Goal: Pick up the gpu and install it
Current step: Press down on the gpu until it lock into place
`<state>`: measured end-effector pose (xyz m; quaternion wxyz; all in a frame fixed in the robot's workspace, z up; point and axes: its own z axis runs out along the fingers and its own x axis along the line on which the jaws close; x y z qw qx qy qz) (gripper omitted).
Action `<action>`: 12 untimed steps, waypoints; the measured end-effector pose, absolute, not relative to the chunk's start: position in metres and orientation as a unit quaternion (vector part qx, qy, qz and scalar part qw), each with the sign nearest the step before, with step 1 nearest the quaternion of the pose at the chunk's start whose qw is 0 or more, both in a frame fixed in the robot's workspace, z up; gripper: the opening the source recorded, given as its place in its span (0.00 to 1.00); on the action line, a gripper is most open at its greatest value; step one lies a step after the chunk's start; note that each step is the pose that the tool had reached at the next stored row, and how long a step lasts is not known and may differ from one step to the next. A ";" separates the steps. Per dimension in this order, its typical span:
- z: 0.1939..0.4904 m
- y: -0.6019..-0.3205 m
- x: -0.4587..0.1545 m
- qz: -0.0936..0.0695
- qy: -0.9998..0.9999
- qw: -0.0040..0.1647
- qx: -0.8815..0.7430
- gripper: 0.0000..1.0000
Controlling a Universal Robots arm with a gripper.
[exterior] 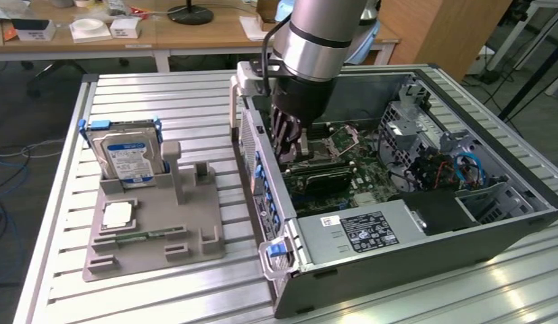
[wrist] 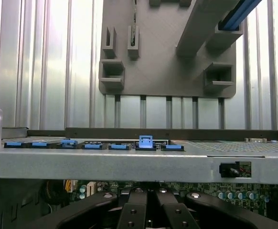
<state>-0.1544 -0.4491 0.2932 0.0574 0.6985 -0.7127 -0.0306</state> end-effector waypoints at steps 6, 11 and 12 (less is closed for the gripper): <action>0.293 -0.449 -0.154 -0.030 -0.713 0.060 0.698 0.11; 0.289 -0.449 -0.149 -0.031 -0.713 0.056 0.698 0.11; 0.289 -0.449 -0.147 -0.031 -0.713 0.057 0.698 0.11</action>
